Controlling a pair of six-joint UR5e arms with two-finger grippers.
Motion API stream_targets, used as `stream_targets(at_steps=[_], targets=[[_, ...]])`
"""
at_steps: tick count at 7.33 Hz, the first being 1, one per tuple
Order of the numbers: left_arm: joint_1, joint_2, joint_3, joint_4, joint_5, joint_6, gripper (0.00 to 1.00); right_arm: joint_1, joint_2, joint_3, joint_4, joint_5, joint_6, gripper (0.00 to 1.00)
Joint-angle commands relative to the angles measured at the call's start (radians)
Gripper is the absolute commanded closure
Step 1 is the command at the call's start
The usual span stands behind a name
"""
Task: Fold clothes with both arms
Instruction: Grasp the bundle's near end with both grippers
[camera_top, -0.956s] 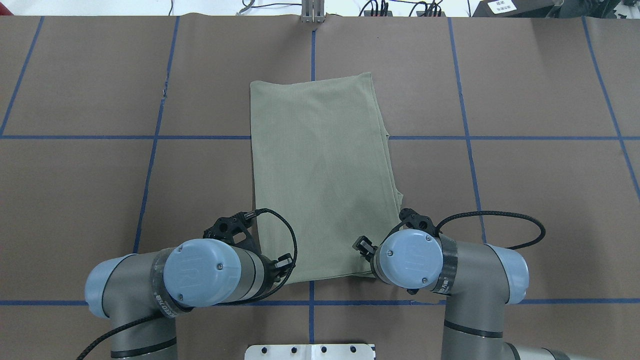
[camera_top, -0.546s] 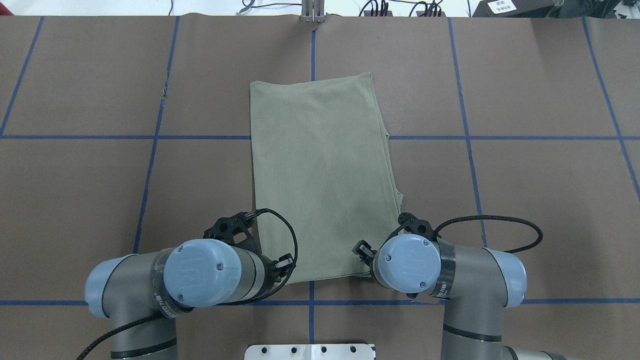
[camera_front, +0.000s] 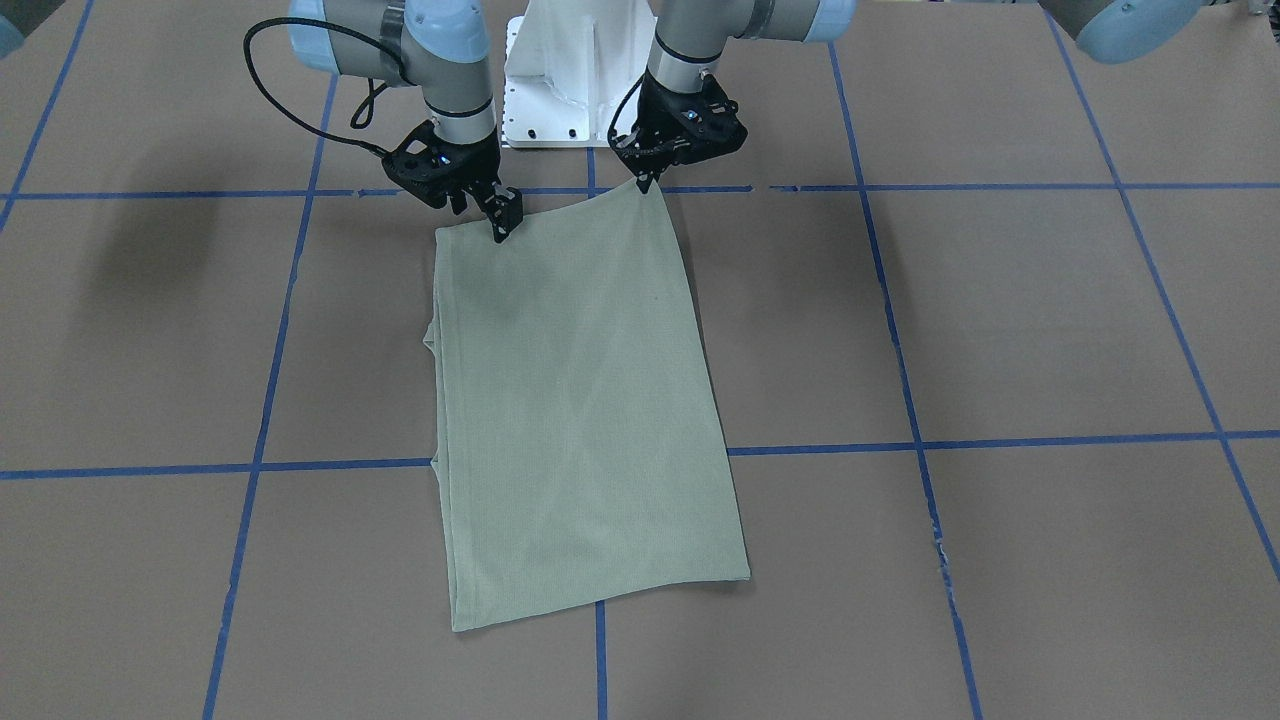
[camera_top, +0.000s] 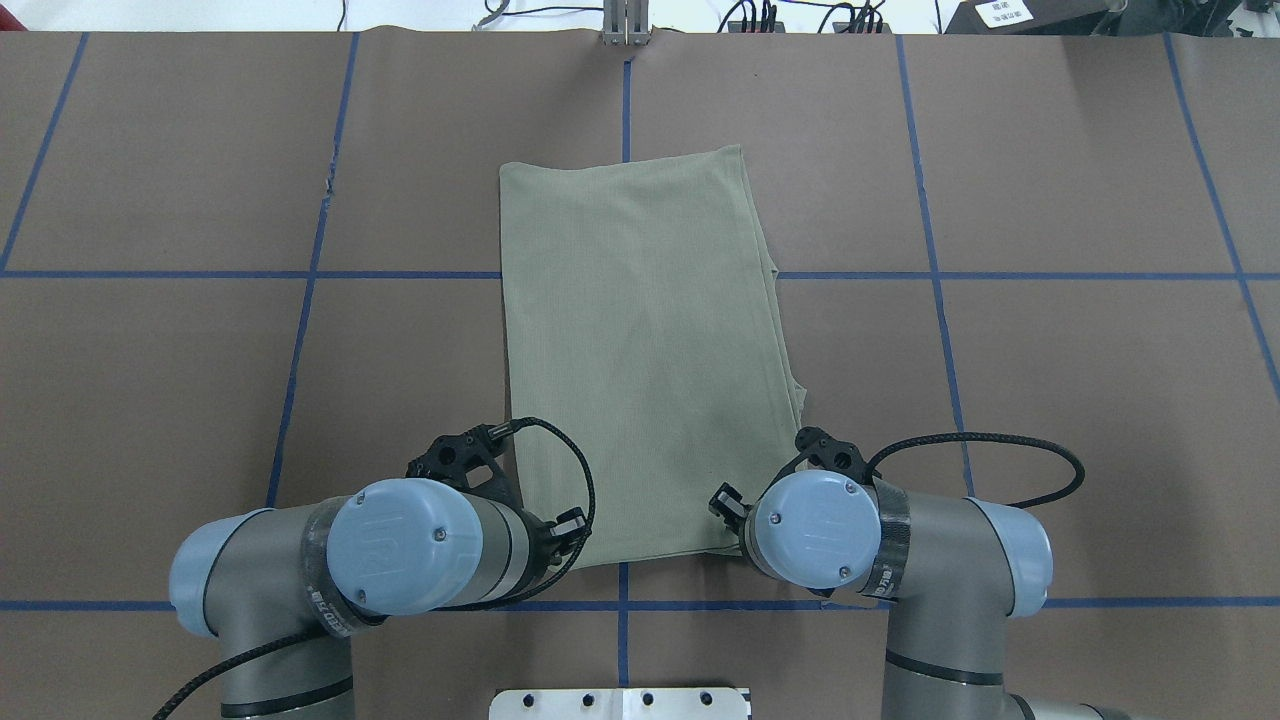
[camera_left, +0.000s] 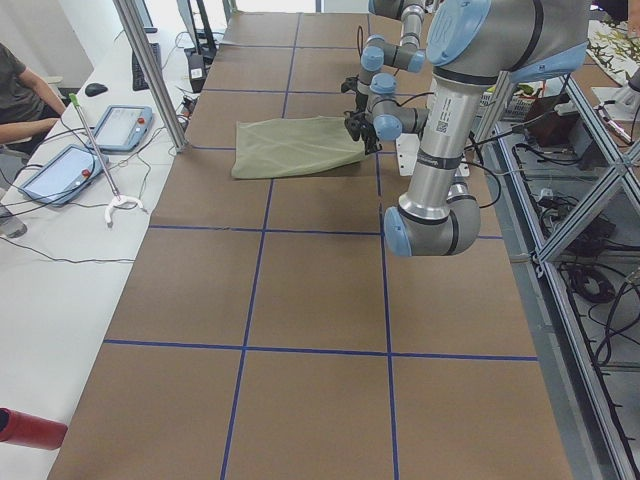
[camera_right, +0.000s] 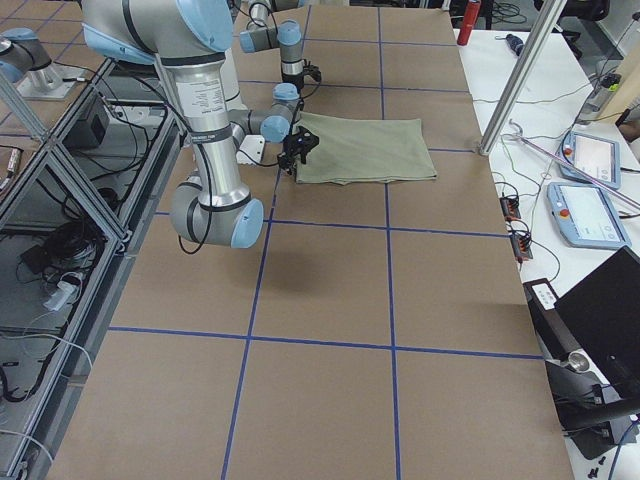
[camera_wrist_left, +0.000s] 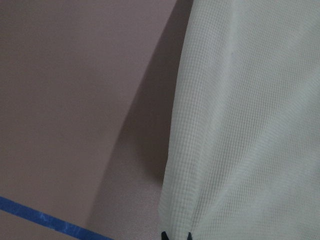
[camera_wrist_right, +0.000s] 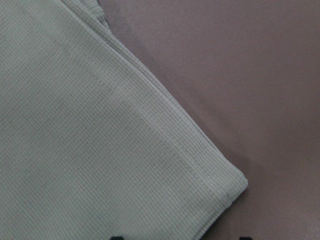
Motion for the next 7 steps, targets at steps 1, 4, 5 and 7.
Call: stream_targets(at_steps=[1, 4, 5, 7], targets=[[0.002, 0.0, 0.0, -0.001, 0.0, 0.0, 1.0, -0.001, -0.001, 0.0, 0.0, 0.0, -0.001, 0.34], [0.003, 0.0, 0.0, 0.001, 0.0, 0.0, 1.0, -0.003, 0.0, 0.0, 0.0, 0.002, 0.001, 0.72], [0.003, 0.002, 0.002, 0.001, 0.0, 0.0, 1.0, -0.003, 0.002, 0.0, 0.0, 0.002, 0.001, 0.83], [0.003, 0.003, 0.002, 0.001, 0.0, 0.0, 1.0, -0.003, 0.006, 0.009, 0.0, 0.003, 0.001, 1.0]])
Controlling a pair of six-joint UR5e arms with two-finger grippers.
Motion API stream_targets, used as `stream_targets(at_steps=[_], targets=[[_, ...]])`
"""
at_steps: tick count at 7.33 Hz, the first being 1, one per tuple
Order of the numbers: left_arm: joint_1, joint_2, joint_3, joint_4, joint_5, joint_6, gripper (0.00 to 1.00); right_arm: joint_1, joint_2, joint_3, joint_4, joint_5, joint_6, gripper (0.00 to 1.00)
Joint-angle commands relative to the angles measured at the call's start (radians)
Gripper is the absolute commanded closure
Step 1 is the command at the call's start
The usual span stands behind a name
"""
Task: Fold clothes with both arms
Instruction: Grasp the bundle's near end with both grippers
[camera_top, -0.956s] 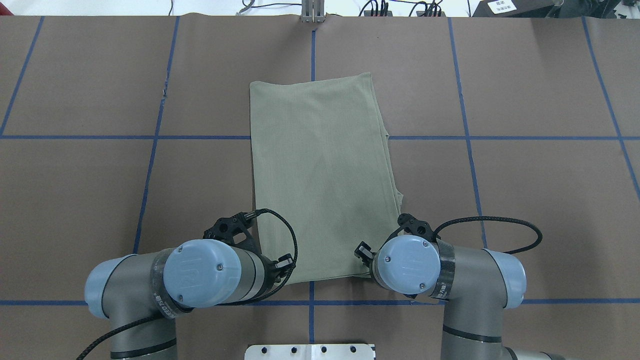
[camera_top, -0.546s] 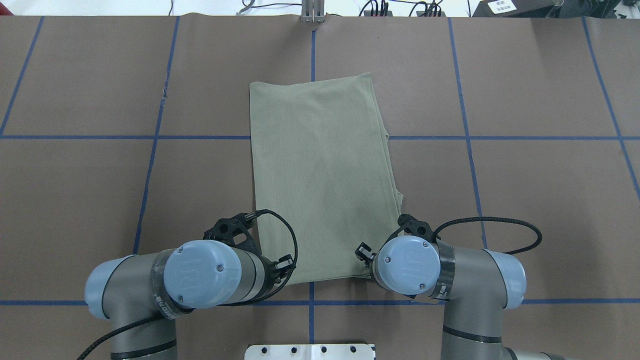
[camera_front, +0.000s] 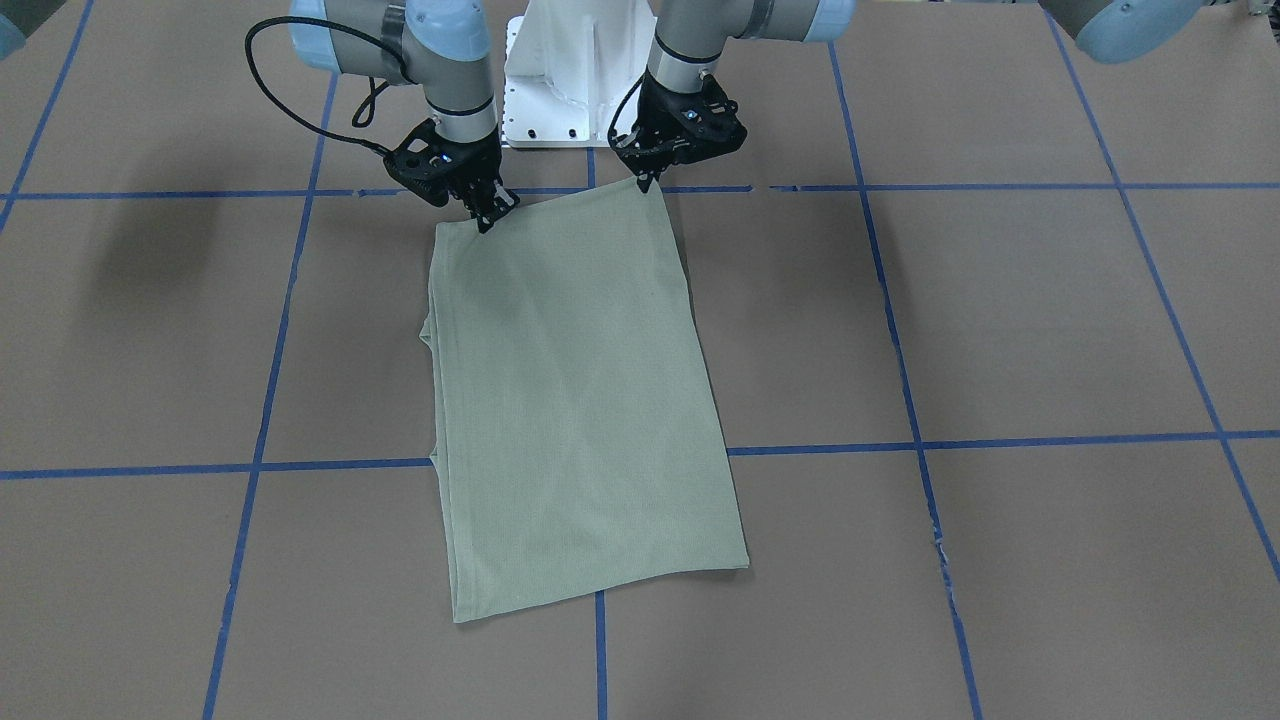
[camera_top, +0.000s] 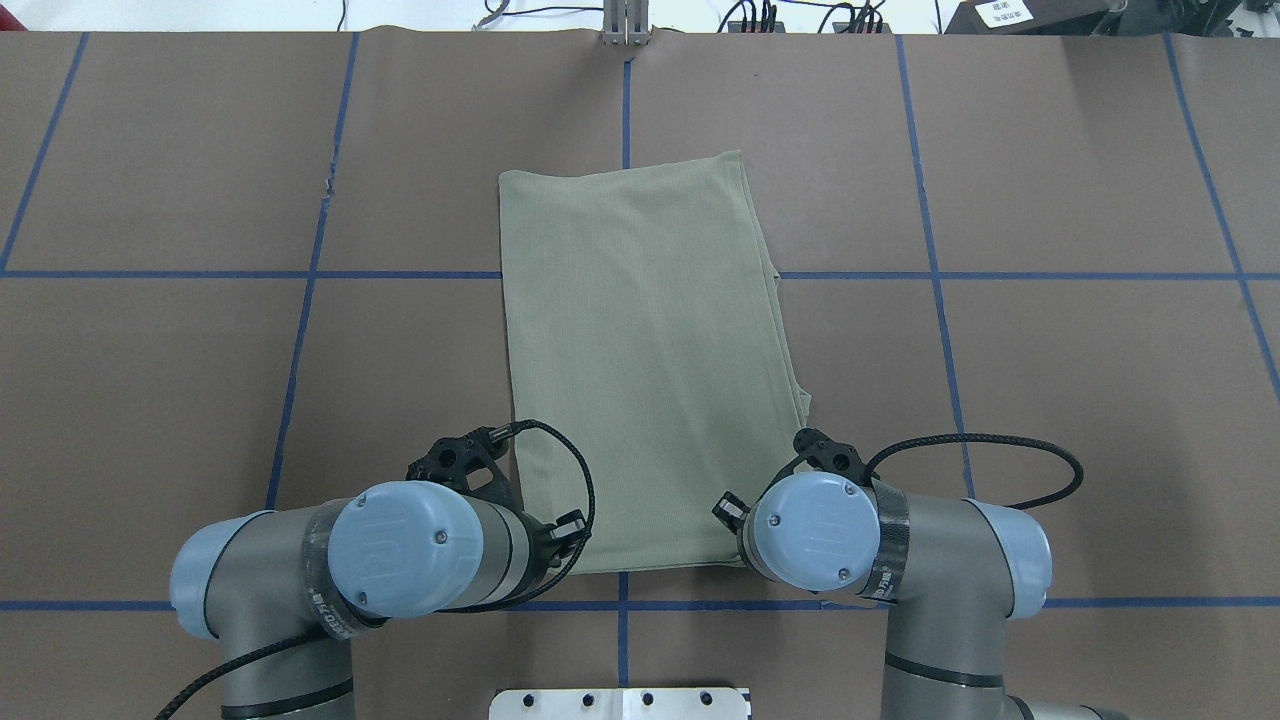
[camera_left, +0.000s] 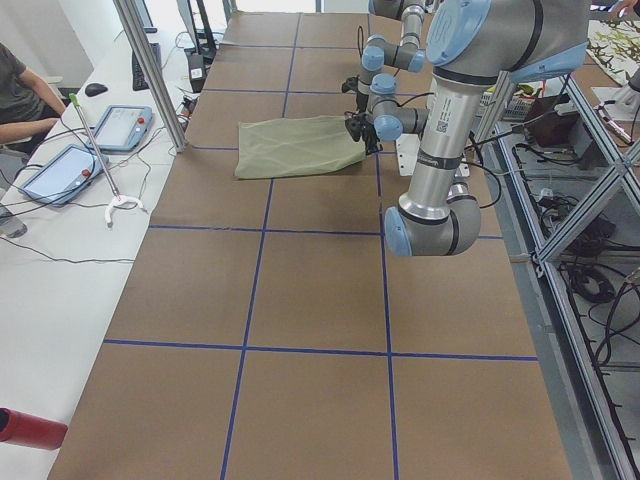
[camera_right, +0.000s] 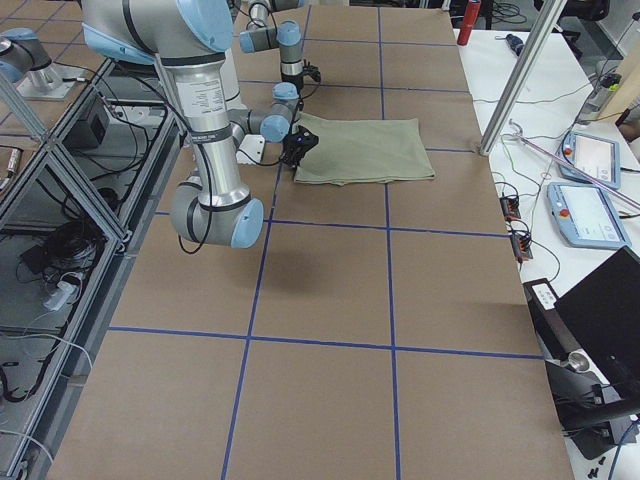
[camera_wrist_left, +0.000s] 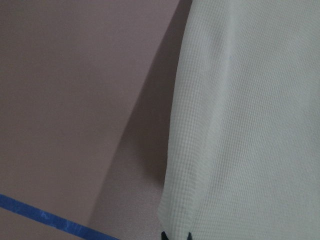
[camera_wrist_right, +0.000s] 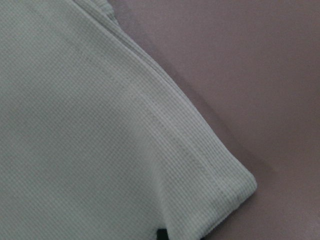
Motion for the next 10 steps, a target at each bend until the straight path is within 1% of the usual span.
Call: stream_targets(at_steps=[1, 4, 6, 7, 8, 9, 10], targets=[[0.0, -0.002, 0.0, -0.002, 0.0, 0.0, 1.0, 0.001, 0.002, 0.017, 0.002, 0.001, 0.002, 1.0], [0.003, 0.004, -0.02, 0.0, 0.0, 0.003, 1.0, 0.006, -0.008, 0.092, 0.0, 0.011, 0.02, 1.0], [0.012, 0.011, -0.062, 0.023, 0.0, 0.005, 1.0, 0.008, -0.014, 0.173, -0.001, 0.016, 0.021, 1.0], [0.017, 0.011, -0.098, 0.056, 0.0, 0.005, 1.0, 0.008, -0.014, 0.213, -0.003, 0.036, 0.026, 1.0], [0.043, 0.011, -0.159, 0.102, 0.0, 0.005, 1.0, 0.008, -0.015, 0.242, -0.006, 0.051, 0.026, 1.0], [0.055, 0.011, -0.234, 0.188, -0.002, 0.005, 1.0, 0.006, -0.046, 0.3, -0.009, 0.057, 0.028, 1.0], [0.055, 0.012, -0.294, 0.24, -0.003, 0.005, 1.0, 0.008, -0.066, 0.342, -0.009, 0.074, 0.034, 1.0]])
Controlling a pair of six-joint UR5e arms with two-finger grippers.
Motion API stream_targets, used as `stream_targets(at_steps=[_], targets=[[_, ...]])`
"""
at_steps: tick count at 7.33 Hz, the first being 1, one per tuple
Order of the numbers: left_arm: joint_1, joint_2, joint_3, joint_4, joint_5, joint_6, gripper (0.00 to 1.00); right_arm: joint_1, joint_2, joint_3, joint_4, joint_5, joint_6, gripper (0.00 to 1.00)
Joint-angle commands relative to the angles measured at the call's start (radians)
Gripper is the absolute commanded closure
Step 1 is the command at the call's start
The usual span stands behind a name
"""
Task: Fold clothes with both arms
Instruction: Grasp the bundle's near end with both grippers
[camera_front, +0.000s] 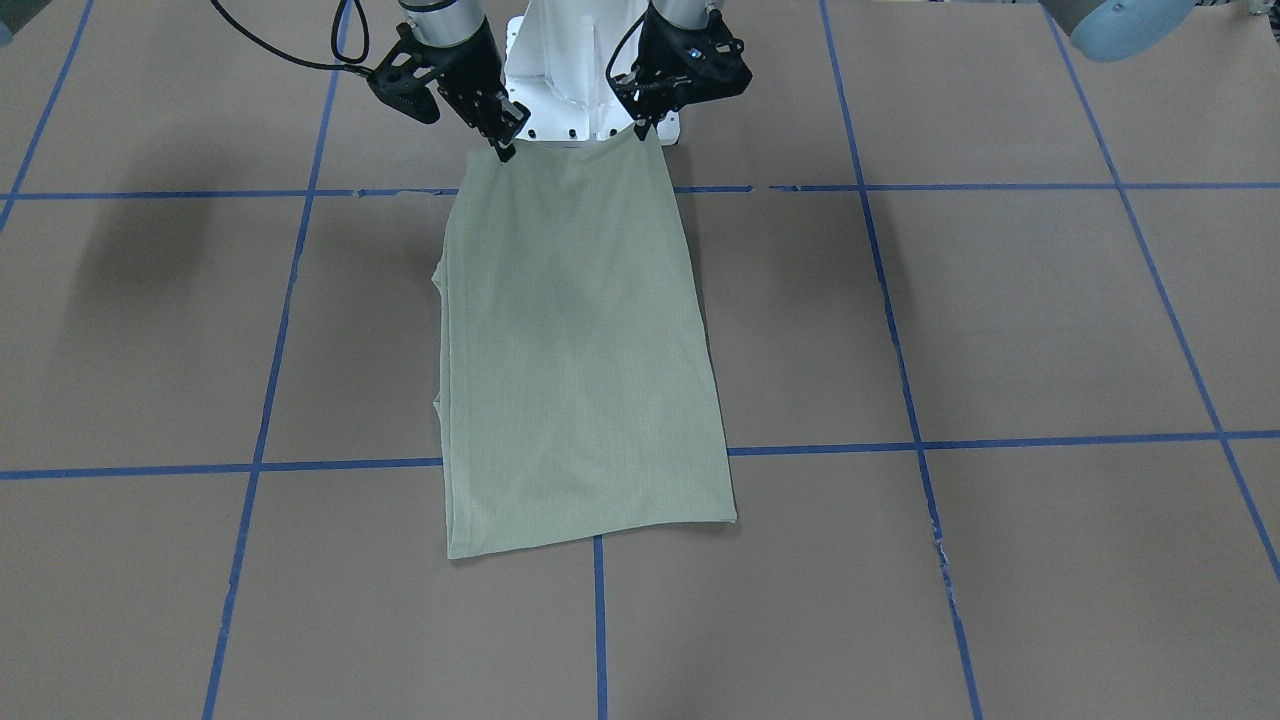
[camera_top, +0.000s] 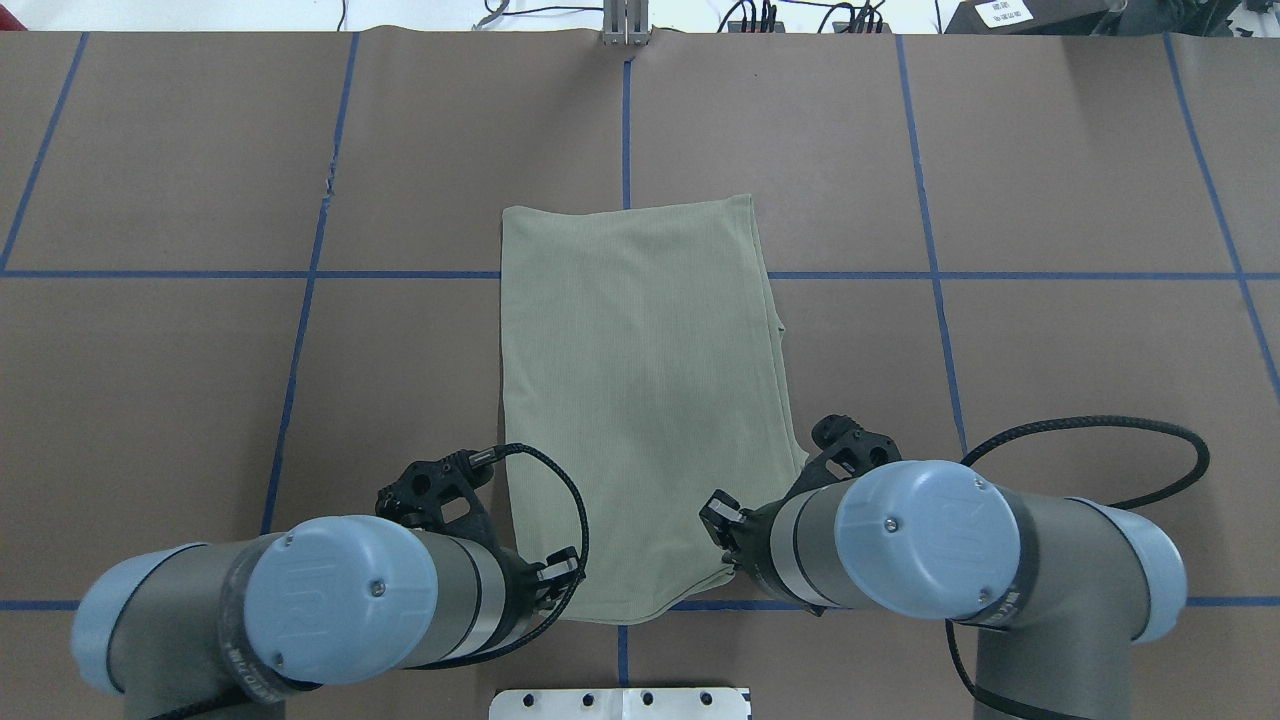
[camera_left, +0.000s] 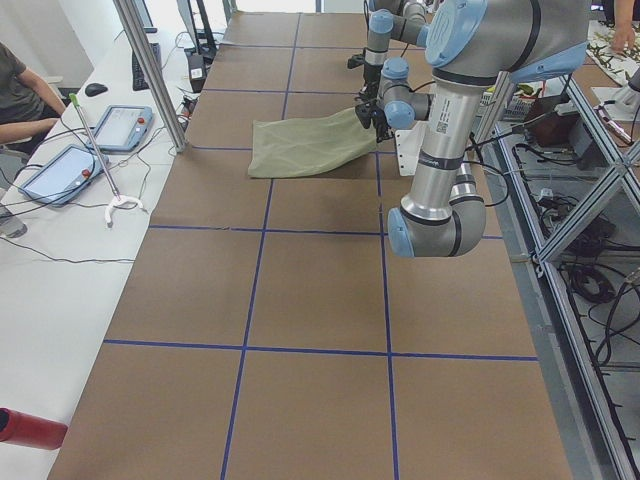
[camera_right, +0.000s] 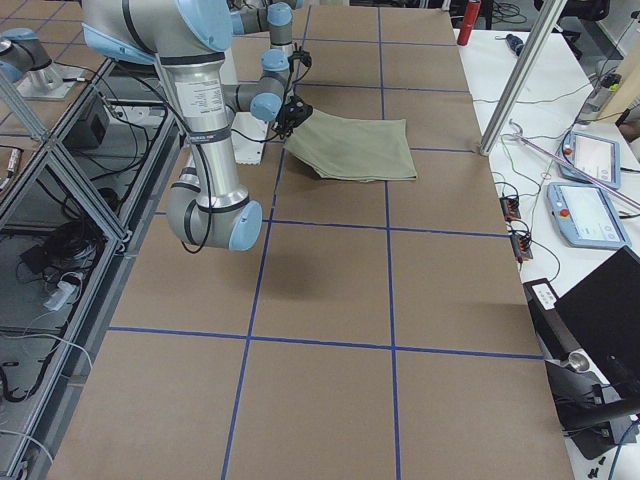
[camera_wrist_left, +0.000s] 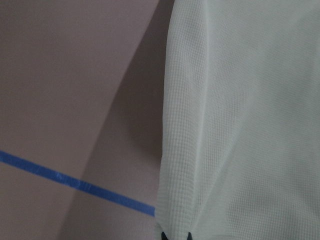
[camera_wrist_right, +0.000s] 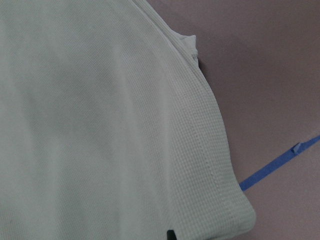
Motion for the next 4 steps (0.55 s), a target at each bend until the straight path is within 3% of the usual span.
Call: stream_targets(at_steps=[1, 2, 4], targets=[[0.008, 0.0, -0.077, 0.077, -0.006, 0.002, 1.0, -0.001, -0.018, 0.056, -0.002, 0.016, 0.005, 1.0], [0.005, -0.006, -0.064, 0.074, -0.006, 0.003, 1.0, -0.001, -0.009, 0.043, -0.002, 0.006, 0.005, 1.0], [-0.082, -0.014, -0.021, 0.061, -0.002, 0.026, 1.0, 0.104, 0.038, -0.017, 0.006, 0.003, -0.002, 1.0]])
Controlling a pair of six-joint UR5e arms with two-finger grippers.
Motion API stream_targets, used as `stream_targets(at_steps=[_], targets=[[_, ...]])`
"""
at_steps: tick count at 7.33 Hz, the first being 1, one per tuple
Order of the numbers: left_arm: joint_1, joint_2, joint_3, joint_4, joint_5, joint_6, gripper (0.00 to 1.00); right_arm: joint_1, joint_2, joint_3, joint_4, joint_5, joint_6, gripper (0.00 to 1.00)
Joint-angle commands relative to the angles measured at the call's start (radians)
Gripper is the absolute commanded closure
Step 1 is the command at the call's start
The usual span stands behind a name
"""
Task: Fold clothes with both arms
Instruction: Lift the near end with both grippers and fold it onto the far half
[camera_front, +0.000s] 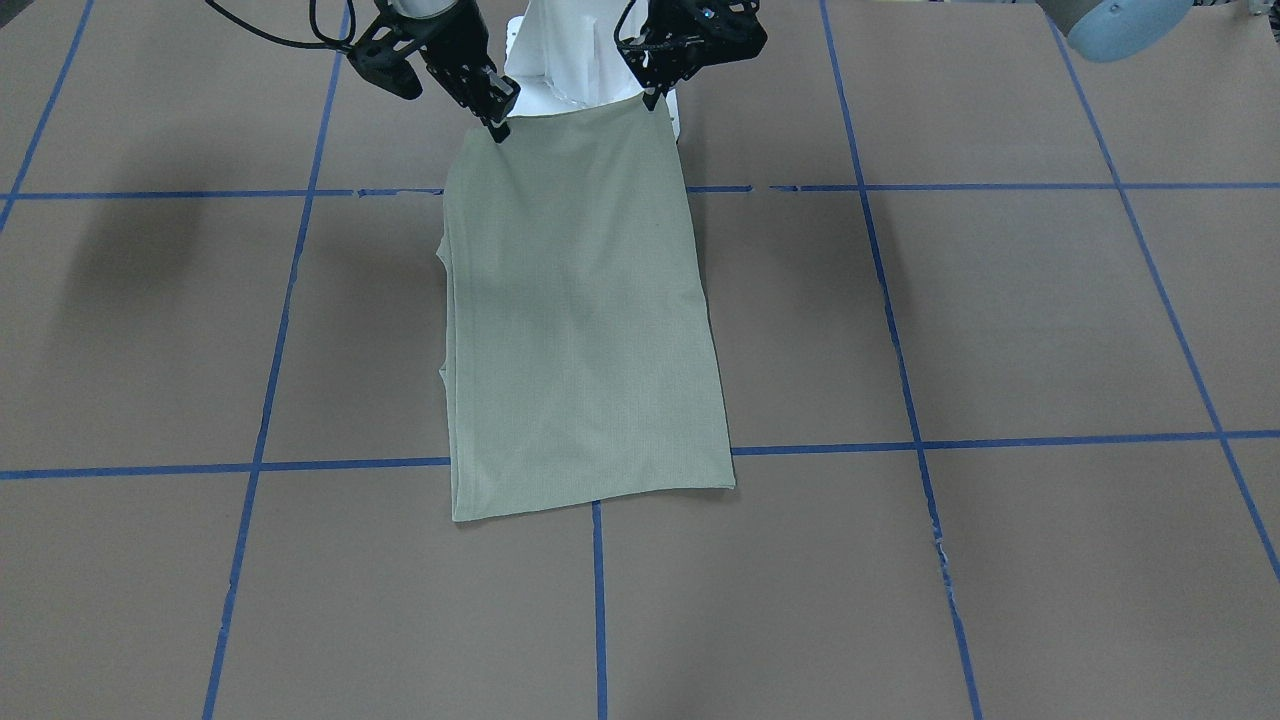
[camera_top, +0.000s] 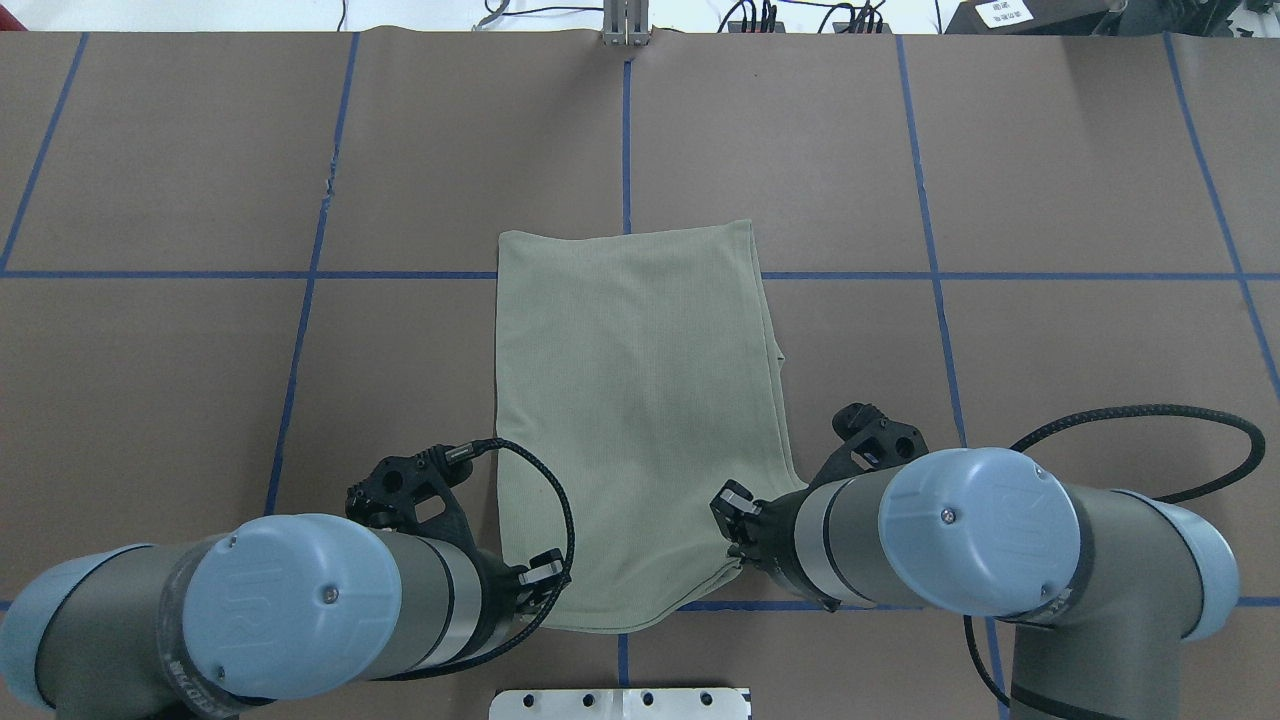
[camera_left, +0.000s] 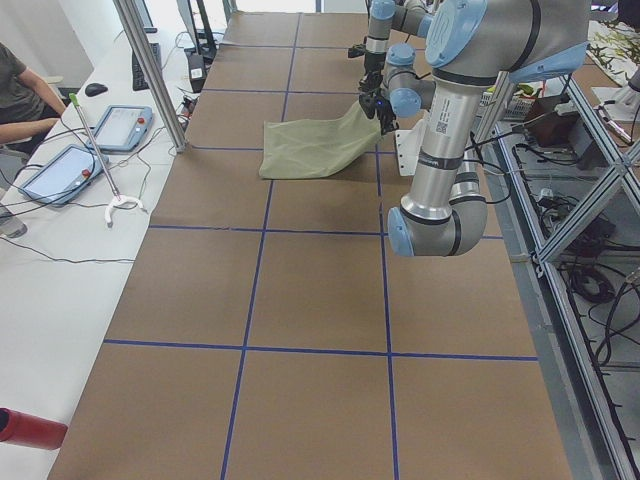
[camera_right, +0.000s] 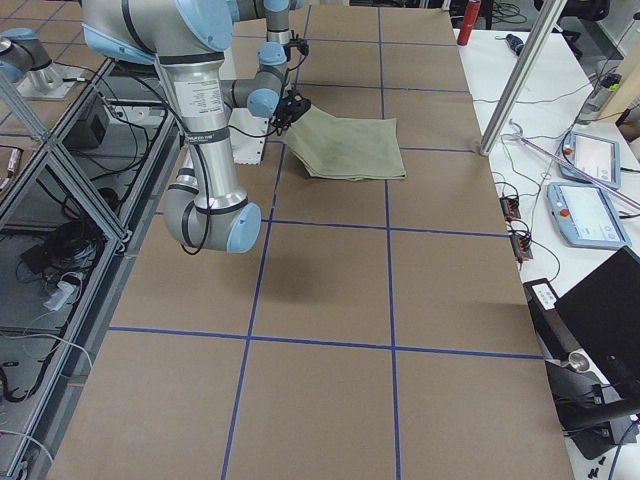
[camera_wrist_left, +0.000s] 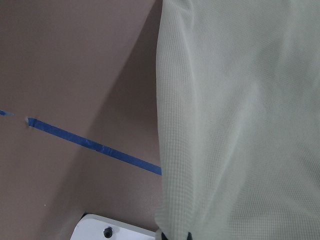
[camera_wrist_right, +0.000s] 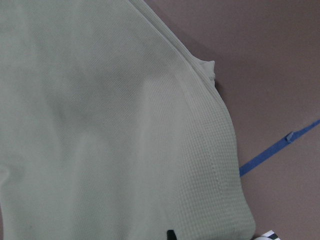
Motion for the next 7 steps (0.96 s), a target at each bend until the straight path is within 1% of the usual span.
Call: stream_targets(at_steps=[1, 2, 4, 5, 6, 7], targets=[[-0.125, -0.005, 0.08, -0.043, 0.001, 0.024, 1.0, 0.122, 0.08, -0.11, 0.005, -0.001, -0.01, 1.0], [-0.179, -0.007, 0.139, -0.104, 0.001, 0.088, 1.0, 0.159, 0.099, -0.156, 0.006, -0.001, -0.024, 1.0], [-0.268, -0.019, 0.245, -0.258, -0.001, 0.107, 1.0, 0.246, 0.169, -0.267, 0.006, 0.004, -0.094, 1.0], [-0.287, -0.043, 0.333, -0.326, -0.001, 0.107, 1.0, 0.268, 0.212, -0.342, 0.038, 0.004, -0.114, 1.0], [-0.318, -0.068, 0.395, -0.374, -0.001, 0.107, 1.0, 0.299, 0.241, -0.432, 0.117, 0.009, -0.123, 1.0], [-0.336, -0.089, 0.435, -0.383, -0.001, 0.109, 1.0, 0.317, 0.251, -0.482, 0.167, 0.013, -0.123, 1.0]])
